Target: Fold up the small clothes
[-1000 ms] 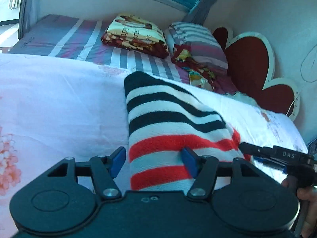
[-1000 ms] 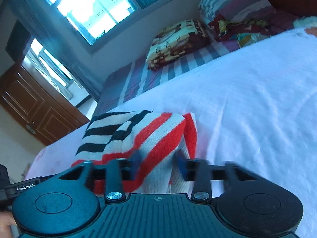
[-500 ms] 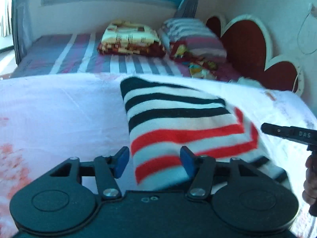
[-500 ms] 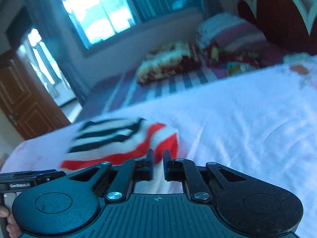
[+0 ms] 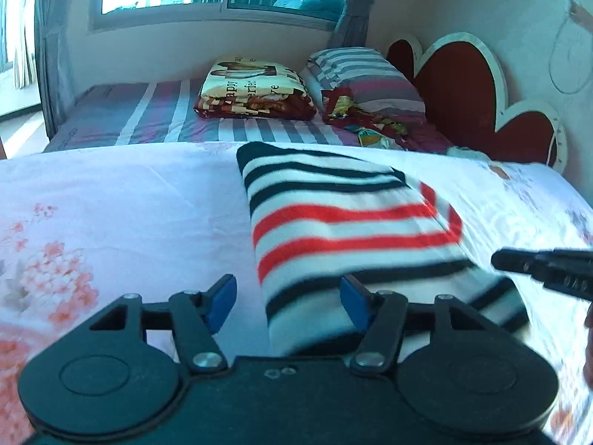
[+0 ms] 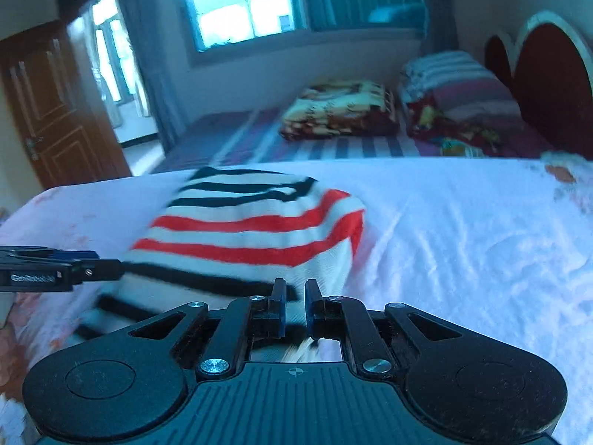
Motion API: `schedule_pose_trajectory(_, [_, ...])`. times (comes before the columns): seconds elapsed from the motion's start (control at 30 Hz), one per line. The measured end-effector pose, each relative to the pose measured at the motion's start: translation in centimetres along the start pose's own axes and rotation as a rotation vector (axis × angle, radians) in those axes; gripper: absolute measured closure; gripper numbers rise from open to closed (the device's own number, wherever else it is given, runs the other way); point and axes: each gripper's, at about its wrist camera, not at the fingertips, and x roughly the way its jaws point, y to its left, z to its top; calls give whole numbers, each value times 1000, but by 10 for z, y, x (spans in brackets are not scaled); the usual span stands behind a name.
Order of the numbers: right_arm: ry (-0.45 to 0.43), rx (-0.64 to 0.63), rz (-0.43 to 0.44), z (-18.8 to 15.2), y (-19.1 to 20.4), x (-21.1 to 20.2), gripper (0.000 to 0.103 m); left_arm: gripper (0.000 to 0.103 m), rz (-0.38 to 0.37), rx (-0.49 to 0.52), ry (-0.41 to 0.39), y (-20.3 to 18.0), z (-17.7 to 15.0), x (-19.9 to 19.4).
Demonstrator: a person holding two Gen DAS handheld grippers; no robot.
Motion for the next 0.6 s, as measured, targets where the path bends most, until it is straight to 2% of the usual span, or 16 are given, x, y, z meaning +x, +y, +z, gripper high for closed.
schedule_pose_trajectory(0.1, [27, -42, 23, -9, 10, -8, 94, 41, 4, -16, 29, -2, -18, -2])
schedule_pose_trajectory(0.2, [88, -108, -33, -24, 16, 2, 94, 37, 18, -49, 52, -1, -29, 2])
schedule_pose_trajectory(0.33, [110, -79, -39, -32, 10, 13, 94, 31, 34, -58, 54, 1, -34, 3])
schedule_pose_trajectory(0.6, [144, -60, -110, -35, 20, 13, 93, 30, 6, -17, 82, 6, -40, 0])
